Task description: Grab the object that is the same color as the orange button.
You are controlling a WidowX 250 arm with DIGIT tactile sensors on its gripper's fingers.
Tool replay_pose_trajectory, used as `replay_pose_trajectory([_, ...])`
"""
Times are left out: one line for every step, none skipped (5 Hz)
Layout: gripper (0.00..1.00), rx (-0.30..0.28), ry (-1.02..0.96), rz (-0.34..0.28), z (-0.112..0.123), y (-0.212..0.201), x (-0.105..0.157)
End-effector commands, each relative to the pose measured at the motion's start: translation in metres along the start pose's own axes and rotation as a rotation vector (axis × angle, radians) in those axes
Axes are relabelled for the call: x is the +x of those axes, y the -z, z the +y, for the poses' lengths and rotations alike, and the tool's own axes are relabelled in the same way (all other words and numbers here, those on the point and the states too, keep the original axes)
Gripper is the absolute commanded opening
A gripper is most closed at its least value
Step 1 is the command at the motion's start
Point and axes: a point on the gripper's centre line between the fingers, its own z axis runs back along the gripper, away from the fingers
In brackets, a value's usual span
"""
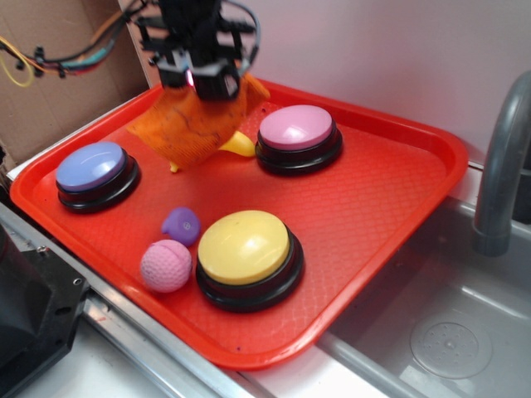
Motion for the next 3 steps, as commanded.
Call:
replay_pose_trajectory([0.00,-0.239,0.048,-0.113,0.021,-0.090,0.003])
replay_pose_trajectory([0.00,-0.205,0.072,-0.120,0.017,-0.088,-0.004])
replay_pose_trajectory([0.00,-0.133,0.048,-0.126,0.015,-0.078,-0.008])
